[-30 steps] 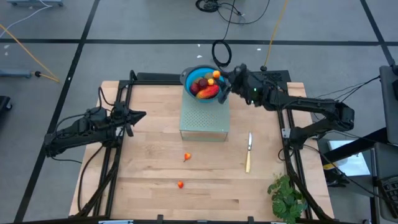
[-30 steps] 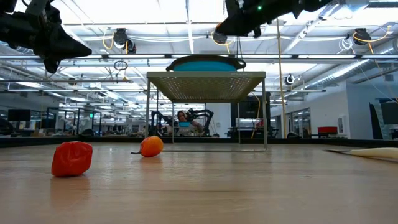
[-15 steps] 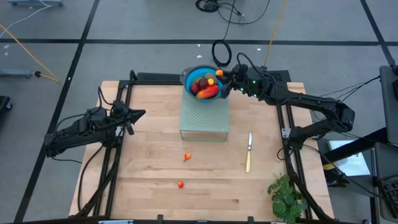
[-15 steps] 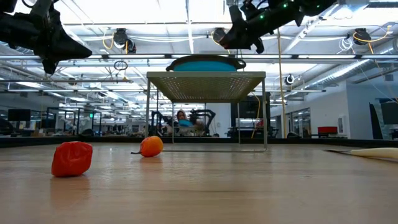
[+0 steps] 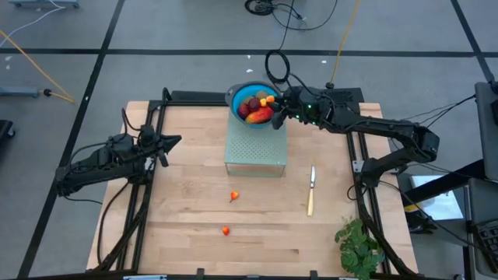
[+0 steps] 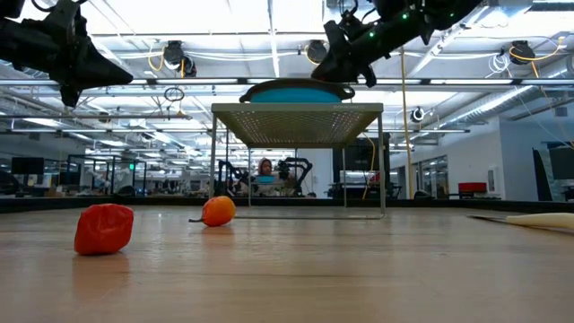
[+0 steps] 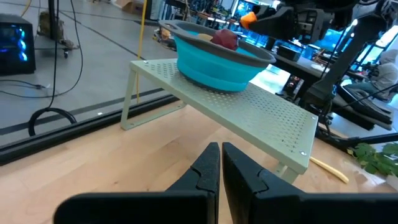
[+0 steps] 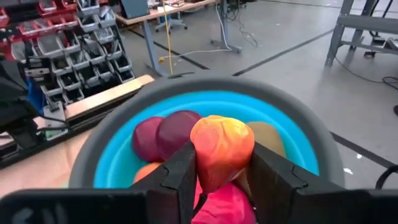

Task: Pick & Place Fruit
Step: Put the peach into the blue strainer bowl on the shelf

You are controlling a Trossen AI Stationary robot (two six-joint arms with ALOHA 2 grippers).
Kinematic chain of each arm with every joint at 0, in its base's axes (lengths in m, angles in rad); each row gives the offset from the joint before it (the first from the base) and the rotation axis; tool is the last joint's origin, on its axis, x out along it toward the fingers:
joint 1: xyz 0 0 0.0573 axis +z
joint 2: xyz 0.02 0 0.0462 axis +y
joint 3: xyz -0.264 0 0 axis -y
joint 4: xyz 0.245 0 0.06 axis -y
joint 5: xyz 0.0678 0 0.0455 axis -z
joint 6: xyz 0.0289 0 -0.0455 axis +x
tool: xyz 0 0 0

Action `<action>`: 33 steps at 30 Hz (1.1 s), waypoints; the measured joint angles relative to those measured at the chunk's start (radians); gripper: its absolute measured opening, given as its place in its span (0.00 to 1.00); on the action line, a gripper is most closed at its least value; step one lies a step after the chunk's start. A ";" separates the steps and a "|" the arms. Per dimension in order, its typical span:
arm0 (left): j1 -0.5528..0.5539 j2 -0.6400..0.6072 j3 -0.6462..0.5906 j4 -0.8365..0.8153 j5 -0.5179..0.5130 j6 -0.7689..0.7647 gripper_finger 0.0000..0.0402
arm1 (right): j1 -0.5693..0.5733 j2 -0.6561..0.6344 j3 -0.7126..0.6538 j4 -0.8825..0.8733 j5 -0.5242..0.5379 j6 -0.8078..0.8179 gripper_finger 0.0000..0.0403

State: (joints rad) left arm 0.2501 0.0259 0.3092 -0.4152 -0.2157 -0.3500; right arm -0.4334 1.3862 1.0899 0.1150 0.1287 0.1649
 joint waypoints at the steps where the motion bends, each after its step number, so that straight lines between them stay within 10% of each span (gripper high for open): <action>1: 0.000 0.000 0.000 0.000 0.000 0.000 0.04 | 0.000 -0.001 0.000 0.000 0.001 -0.001 0.29; 33: 0.000 0.000 0.000 0.000 -0.004 -0.004 0.04 | 0.003 0.000 0.000 -0.045 -0.003 -0.020 0.29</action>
State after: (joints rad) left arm 0.2499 0.0257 0.3092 -0.4156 -0.2197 -0.3538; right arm -0.4301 1.3865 1.0901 0.0703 0.1257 0.1452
